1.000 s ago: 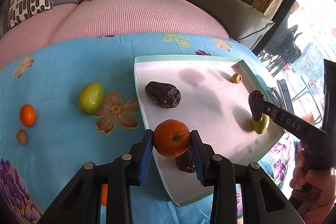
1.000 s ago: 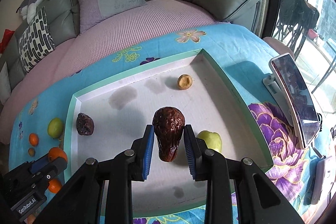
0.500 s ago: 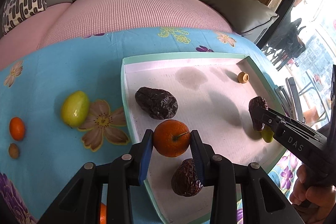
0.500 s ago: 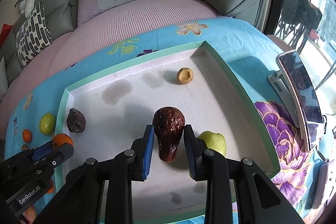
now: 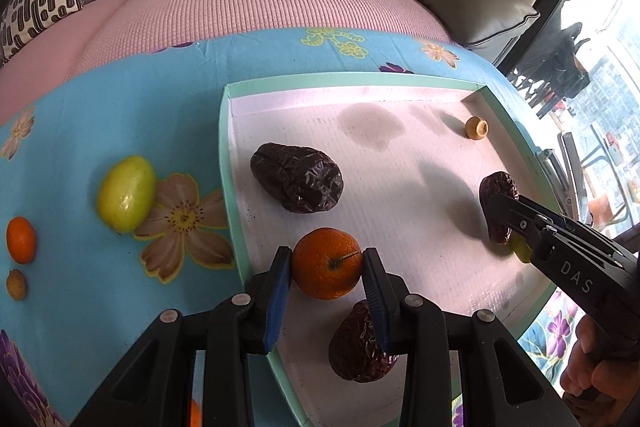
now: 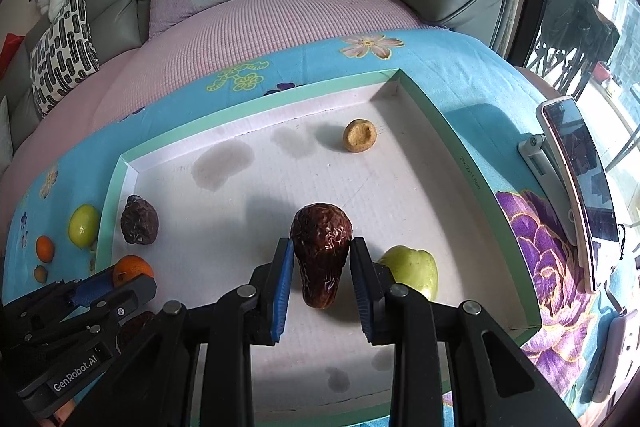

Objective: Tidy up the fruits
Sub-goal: 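Carry the date in the right tool while the left tool carries the tangerine over the tray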

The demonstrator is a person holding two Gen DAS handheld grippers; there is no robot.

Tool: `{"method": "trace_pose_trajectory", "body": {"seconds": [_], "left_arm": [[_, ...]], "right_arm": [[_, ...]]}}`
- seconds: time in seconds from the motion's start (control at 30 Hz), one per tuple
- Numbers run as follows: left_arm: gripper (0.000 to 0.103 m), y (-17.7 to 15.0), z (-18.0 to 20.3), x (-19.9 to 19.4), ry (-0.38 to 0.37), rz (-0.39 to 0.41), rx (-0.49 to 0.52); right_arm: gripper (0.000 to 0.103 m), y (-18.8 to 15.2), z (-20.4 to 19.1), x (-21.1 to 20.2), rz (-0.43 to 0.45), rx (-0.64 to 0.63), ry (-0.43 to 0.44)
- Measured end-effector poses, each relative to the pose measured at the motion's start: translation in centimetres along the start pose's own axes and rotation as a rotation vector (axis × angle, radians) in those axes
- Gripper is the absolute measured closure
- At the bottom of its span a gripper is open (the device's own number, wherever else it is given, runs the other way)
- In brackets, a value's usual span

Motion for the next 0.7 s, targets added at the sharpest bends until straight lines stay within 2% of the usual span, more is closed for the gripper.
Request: {"method": "trace_pose_trajectory", "body": {"seconds": [0.57, 0.7], "left_arm": [[0.063, 0.09, 0.11, -0.23, 0.006, -0.007, 0.002], [0.056, 0.14, 0.10, -0.84, -0.005, -0.001, -0.004]], "right_arm": [[0.073, 0.00, 0.11, -0.12, -0.001, 0.002, 0.000], [0.073, -0.03, 0.09, -0.11, -0.003, -0.002, 0.004]]}}
Point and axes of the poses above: each gripper's, at about its wrist camera, not at the fingertips, and x roughly the way its jaws point, z to its right, y to its top, the point moved 8 cm from there along x, roughly the way its jaws point, and after that the axes turned 11 degrees about y, right-handed, at the moved point
